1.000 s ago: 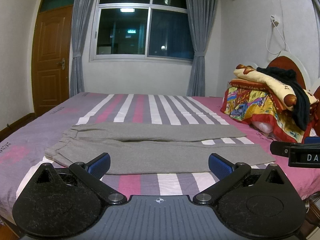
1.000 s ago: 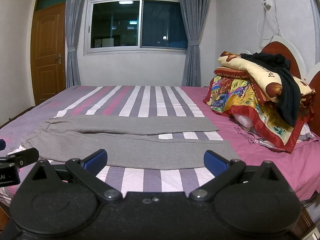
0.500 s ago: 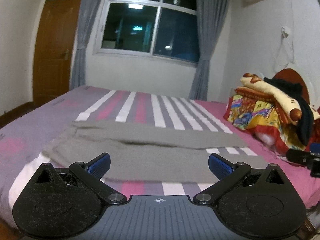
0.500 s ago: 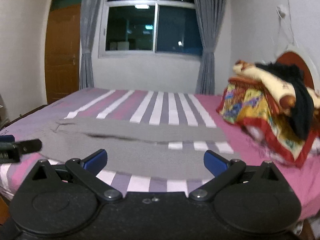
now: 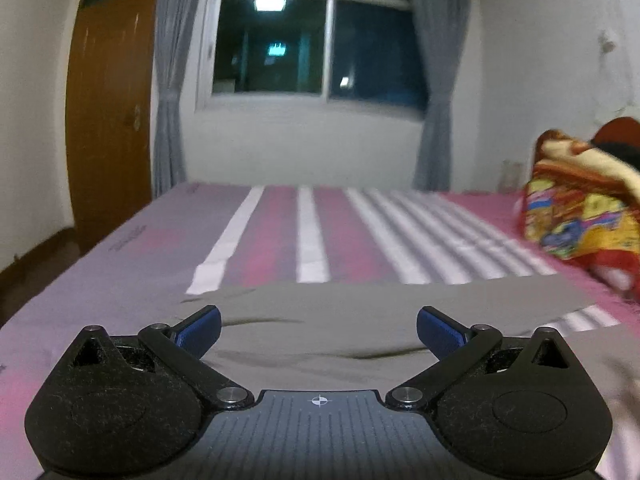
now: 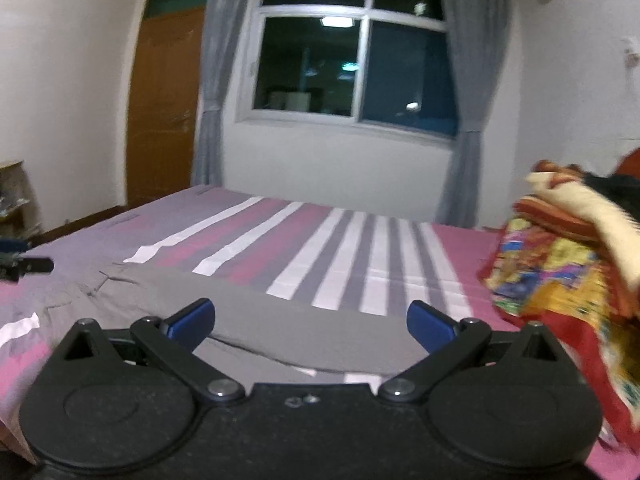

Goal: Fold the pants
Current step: 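Lower both tools to the sweatpants and grasp the leg hems with each gripper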

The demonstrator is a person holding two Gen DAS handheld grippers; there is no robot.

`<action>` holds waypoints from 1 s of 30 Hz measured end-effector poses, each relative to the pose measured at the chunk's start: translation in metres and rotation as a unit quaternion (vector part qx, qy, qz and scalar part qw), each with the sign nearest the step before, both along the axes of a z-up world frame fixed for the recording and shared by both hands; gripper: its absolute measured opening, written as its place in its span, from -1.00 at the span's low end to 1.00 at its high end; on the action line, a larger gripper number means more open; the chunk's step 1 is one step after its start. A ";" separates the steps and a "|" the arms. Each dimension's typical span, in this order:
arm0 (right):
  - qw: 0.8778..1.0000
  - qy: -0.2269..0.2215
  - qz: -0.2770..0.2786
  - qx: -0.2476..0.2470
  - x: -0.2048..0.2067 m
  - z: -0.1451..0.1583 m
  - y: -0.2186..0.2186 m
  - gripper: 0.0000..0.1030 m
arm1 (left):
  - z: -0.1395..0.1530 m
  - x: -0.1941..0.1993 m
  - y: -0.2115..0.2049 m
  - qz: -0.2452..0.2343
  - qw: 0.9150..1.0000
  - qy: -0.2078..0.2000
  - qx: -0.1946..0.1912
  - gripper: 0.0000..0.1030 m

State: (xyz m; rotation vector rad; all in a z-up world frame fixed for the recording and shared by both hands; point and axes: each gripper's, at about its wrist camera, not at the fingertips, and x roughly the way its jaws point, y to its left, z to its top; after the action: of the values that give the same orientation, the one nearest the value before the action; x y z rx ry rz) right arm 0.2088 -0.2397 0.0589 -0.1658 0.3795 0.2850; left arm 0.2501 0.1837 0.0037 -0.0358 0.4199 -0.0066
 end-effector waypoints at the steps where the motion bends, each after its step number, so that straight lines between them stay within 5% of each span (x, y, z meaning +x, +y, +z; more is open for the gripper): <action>1: 1.000 0.006 0.012 0.000 0.017 -0.005 0.004 0.64 | -0.004 0.022 0.013 -0.003 1.000 0.013 0.004 0.99; 3: 0.999 0.022 0.033 -0.001 0.060 -0.017 0.012 0.46 | -0.012 0.062 0.036 0.003 0.999 0.035 0.021 0.99; 4: 0.999 0.027 0.046 0.001 0.080 -0.023 0.017 0.46 | -0.018 0.086 0.049 0.005 0.998 0.043 0.038 0.74; 5: 0.997 0.036 0.064 0.004 0.102 -0.031 0.022 0.45 | -0.023 0.106 0.061 0.006 0.997 0.058 0.048 0.07; 6: 0.996 0.043 0.078 0.004 0.124 -0.038 0.028 0.39 | -0.029 0.125 0.070 0.006 0.996 0.077 0.053 -0.22; 7: 0.995 0.048 0.088 0.001 0.144 -0.046 0.033 0.29 | -0.036 0.146 0.084 0.007 0.995 0.094 0.046 -0.31; 9: 0.992 0.060 0.112 -0.005 0.182 -0.063 0.047 0.24 | -0.051 0.180 0.105 0.013 0.993 0.113 0.040 -0.13; 11: 0.988 0.079 0.132 -0.007 0.223 -0.081 0.051 0.23 | -0.068 0.211 0.121 0.018 0.991 0.127 0.044 0.82; 14: 0.982 0.111 0.153 -0.033 0.276 -0.114 0.061 -0.05 | -0.096 0.248 0.136 0.014 0.986 0.157 0.060 0.84; 18: 0.974 0.140 0.169 -0.049 0.319 -0.146 0.072 -0.14 | -0.133 0.288 0.146 -0.011 0.977 0.198 0.080 0.76; 20: 0.969 0.155 0.184 -0.049 0.336 -0.158 0.075 -0.14 | -0.144 0.299 0.147 -0.036 0.974 0.218 0.058 0.60; 25: 0.948 0.207 0.226 -0.086 0.369 -0.185 0.083 -0.09 | -0.160 0.321 0.161 -0.070 0.971 0.227 0.006 0.60; 30: 0.931 0.245 0.255 -0.088 0.378 -0.191 0.077 -0.07 | -0.164 0.328 0.167 -0.082 0.969 0.233 -0.017 0.25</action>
State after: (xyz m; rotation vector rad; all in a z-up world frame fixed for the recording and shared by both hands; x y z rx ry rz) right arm 0.5868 -0.1625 -0.1321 -0.3740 0.8610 0.8154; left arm 0.5778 0.3506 -0.1602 -0.0354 0.8919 -0.1707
